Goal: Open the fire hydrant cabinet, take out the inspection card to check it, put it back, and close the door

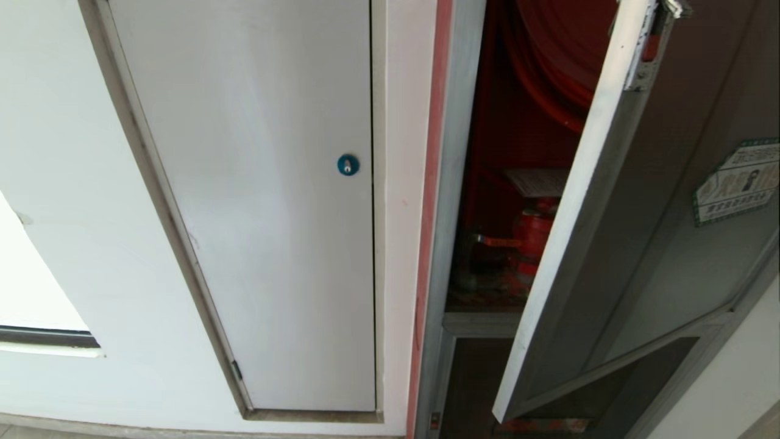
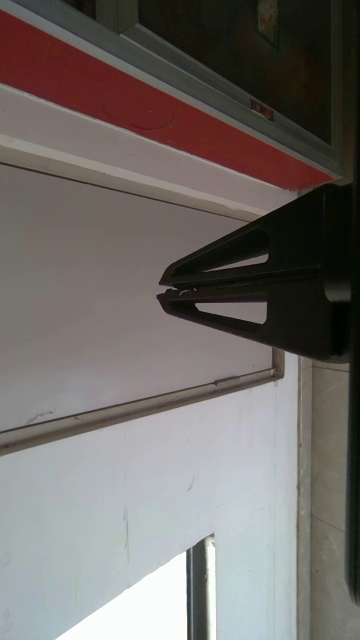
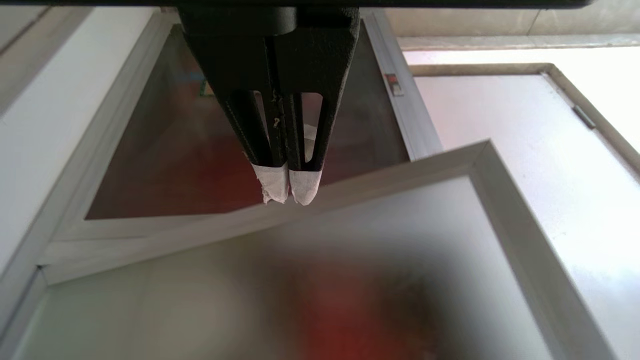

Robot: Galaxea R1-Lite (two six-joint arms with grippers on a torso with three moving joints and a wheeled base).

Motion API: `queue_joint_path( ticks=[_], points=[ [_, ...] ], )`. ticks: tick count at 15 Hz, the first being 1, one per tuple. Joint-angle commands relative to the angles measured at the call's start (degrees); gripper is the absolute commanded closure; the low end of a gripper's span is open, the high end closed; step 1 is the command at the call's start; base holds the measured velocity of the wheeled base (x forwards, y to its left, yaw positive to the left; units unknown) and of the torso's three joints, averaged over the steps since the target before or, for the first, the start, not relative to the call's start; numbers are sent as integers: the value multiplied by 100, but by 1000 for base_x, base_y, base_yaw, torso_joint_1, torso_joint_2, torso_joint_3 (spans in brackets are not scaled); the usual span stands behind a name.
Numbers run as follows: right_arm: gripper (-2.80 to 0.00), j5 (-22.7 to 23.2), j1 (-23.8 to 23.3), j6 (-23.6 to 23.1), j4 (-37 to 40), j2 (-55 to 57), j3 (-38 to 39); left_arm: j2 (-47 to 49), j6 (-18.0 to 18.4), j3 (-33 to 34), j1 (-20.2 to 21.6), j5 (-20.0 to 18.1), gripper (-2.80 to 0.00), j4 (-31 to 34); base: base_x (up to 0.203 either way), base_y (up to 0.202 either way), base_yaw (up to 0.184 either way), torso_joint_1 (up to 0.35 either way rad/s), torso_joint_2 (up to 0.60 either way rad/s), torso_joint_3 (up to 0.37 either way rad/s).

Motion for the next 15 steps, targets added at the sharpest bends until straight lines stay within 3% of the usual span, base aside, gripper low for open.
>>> queue_joint_path(
  ticks=[1, 11, 15],
  points=[
    [0, -1, 2, 2, -4, 9, 18, 7, 0, 73, 1, 0, 0, -2, 193, 0, 0, 3, 2, 2],
    [0, -1, 2, 2, -4, 9, 18, 7, -8, 79, 1, 0, 0, -2, 190, 0, 0, 4, 1, 1],
    [0, -1, 2, 2, -4, 9, 18, 7, -8, 79, 1, 0, 0, -2, 15, 0, 1, 4, 3, -1]
  ],
)
